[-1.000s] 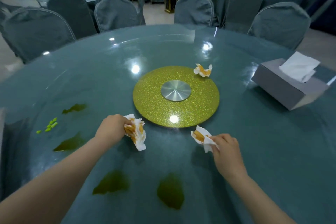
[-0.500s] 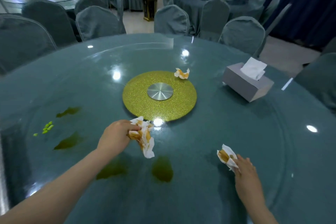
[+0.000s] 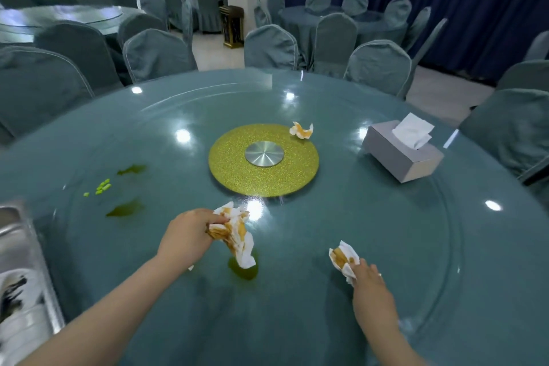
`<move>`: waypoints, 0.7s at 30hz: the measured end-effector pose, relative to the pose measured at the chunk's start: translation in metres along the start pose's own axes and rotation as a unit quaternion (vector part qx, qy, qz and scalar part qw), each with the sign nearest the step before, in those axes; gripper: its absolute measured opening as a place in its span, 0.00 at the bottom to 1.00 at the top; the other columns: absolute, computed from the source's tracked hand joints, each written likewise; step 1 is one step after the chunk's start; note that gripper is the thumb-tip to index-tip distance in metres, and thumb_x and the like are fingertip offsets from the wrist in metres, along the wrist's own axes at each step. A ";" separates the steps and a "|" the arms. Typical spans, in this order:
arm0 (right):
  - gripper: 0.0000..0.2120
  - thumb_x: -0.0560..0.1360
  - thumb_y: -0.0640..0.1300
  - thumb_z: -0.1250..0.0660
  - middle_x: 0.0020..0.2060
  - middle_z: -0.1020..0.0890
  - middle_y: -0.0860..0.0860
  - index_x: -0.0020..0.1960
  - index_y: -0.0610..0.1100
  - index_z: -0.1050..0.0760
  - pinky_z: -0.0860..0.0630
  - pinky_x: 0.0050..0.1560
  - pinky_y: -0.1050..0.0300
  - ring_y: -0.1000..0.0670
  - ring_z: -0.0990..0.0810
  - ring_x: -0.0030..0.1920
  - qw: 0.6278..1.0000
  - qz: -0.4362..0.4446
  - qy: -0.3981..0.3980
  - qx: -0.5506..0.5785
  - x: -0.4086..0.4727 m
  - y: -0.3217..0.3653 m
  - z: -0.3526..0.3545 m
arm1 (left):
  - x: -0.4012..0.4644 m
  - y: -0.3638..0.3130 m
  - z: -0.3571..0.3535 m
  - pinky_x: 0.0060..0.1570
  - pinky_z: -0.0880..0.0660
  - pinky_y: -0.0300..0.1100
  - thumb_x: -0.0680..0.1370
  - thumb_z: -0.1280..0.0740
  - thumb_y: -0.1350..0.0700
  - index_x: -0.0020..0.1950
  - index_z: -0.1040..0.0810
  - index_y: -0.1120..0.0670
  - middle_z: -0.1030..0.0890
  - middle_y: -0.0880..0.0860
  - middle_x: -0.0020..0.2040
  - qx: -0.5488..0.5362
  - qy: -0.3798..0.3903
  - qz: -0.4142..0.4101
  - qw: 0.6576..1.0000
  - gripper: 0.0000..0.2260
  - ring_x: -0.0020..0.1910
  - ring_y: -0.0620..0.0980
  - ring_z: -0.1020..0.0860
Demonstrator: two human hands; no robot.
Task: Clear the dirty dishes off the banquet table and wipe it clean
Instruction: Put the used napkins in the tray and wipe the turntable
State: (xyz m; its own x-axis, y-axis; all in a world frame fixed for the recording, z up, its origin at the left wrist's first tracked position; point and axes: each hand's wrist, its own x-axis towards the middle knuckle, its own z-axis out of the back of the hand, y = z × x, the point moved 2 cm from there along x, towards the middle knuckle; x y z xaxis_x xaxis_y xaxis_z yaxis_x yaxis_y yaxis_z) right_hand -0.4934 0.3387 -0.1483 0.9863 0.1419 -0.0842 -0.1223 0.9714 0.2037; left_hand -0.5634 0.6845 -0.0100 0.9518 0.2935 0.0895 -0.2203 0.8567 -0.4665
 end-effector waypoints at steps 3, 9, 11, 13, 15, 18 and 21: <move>0.29 0.78 0.32 0.50 0.77 0.46 0.52 0.76 0.50 0.48 0.43 0.70 0.60 0.48 0.47 0.76 1.000 0.014 0.028 -0.001 -0.022 0.020 -0.006 | -0.009 0.010 0.006 0.39 0.32 0.39 0.73 0.30 0.57 0.51 0.16 0.42 0.16 0.45 0.51 -0.003 -0.012 0.011 1.000 0.12 0.50 0.50 0.20; 0.26 0.80 0.34 0.50 0.77 0.48 0.53 0.75 0.51 0.45 0.39 0.68 0.60 0.50 0.48 0.77 0.996 0.065 0.063 0.000 -0.066 0.069 -0.008 | -0.032 0.031 0.017 0.33 0.36 0.33 0.73 0.30 0.55 0.50 0.16 0.40 0.16 0.43 0.47 -0.013 0.004 0.013 1.000 0.11 0.45 0.46 0.21; 0.25 0.80 0.35 0.49 0.77 0.46 0.53 0.74 0.51 0.44 0.37 0.66 0.59 0.49 0.45 0.76 0.995 0.076 0.071 0.002 -0.077 0.089 -0.009 | -0.040 0.038 0.022 0.31 0.35 0.33 0.73 0.31 0.55 0.48 0.17 0.37 0.17 0.42 0.44 -0.020 0.018 0.017 0.999 0.12 0.41 0.44 0.22; 0.24 0.79 0.35 0.48 0.75 0.41 0.52 0.73 0.49 0.42 0.35 0.63 0.59 0.49 0.38 0.73 0.993 0.085 0.082 0.006 -0.085 0.107 -0.010 | -0.046 0.046 0.026 0.31 0.34 0.35 0.73 0.31 0.55 0.46 0.17 0.36 0.18 0.42 0.40 -0.022 0.028 0.020 0.999 0.12 0.39 0.44 0.23; 0.22 0.79 0.37 0.47 0.70 0.33 0.50 0.72 0.49 0.39 0.32 0.60 0.58 0.49 0.32 0.68 0.990 0.107 0.092 0.000 -0.090 0.122 -0.009 | -0.049 0.054 0.031 0.29 0.34 0.35 0.73 0.32 0.55 0.45 0.17 0.36 0.20 0.43 0.36 -0.011 0.031 0.016 0.999 0.13 0.37 0.44 0.24; 0.18 0.79 0.42 0.46 0.62 0.27 0.53 0.67 0.51 0.33 0.31 0.51 0.59 0.51 0.28 0.60 0.983 0.154 0.102 0.011 -0.087 0.141 -0.005 | -0.051 0.067 0.037 0.29 0.33 0.39 0.72 0.32 0.56 0.43 0.17 0.36 0.20 0.47 0.34 0.005 0.016 0.005 1.000 0.13 0.34 0.47 0.24; 0.21 0.79 0.41 0.45 0.66 0.29 0.55 0.71 0.52 0.35 0.31 0.56 0.59 0.52 0.29 0.63 0.981 0.160 0.104 0.024 -0.075 0.151 0.003 | -0.050 0.080 0.038 0.31 0.31 0.43 0.71 0.30 0.58 0.42 0.16 0.37 0.19 0.50 0.34 0.006 0.003 -0.005 1.000 0.13 0.35 0.52 0.23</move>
State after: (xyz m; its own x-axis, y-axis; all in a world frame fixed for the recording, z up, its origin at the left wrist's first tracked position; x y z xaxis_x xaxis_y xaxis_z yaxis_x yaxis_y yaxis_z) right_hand -0.5860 0.4742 -0.1086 0.8535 0.4795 -0.2042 -0.4123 0.8609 0.2983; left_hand -0.6367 0.7548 -0.0186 0.9555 0.2812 0.0887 -0.2122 0.8647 -0.4553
